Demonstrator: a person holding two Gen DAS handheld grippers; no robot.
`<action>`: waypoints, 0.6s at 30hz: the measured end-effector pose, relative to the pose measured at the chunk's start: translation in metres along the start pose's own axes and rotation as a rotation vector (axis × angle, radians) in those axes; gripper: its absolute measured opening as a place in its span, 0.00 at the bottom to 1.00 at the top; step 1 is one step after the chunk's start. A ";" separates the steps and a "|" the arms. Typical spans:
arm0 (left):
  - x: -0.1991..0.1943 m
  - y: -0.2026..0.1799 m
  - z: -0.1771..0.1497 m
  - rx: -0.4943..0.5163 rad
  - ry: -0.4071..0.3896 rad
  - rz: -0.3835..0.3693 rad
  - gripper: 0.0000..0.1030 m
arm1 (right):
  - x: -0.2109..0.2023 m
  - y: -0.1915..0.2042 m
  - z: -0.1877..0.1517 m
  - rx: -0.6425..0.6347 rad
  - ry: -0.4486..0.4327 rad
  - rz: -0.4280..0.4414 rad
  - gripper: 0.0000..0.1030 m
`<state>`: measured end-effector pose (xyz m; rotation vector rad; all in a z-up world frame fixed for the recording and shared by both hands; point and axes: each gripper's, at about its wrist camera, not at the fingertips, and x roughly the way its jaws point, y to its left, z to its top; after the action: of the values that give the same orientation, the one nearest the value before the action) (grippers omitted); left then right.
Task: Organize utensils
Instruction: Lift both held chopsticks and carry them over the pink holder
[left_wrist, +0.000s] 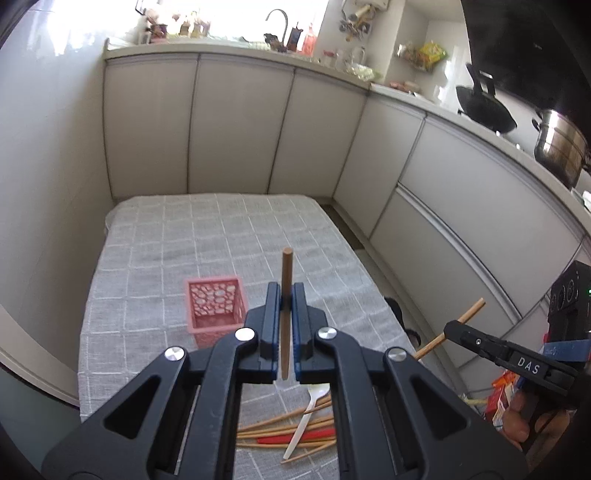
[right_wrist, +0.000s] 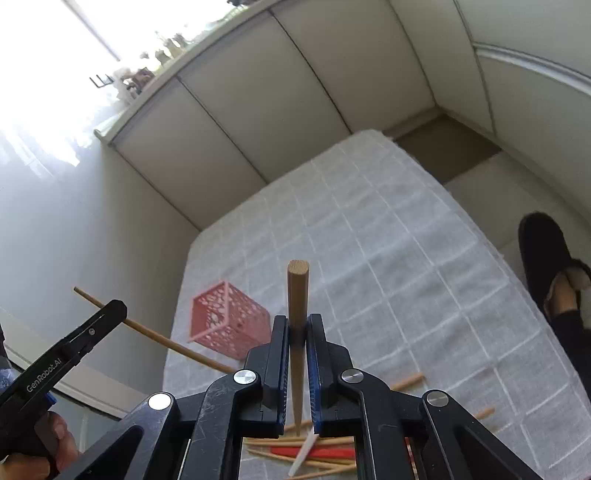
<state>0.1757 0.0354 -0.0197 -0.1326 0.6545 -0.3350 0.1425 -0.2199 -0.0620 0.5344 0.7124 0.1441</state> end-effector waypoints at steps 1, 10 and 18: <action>-0.008 0.004 0.004 -0.010 -0.034 0.009 0.06 | -0.001 0.008 0.005 -0.014 -0.015 0.012 0.09; -0.045 0.025 0.023 -0.034 -0.294 0.111 0.06 | 0.011 0.064 0.038 -0.111 -0.119 0.084 0.08; -0.010 0.034 0.031 -0.024 -0.288 0.170 0.06 | 0.043 0.094 0.062 -0.161 -0.177 0.070 0.08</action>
<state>0.1959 0.0710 0.0027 -0.1442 0.3811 -0.1397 0.2206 -0.1517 0.0003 0.4124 0.5050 0.2151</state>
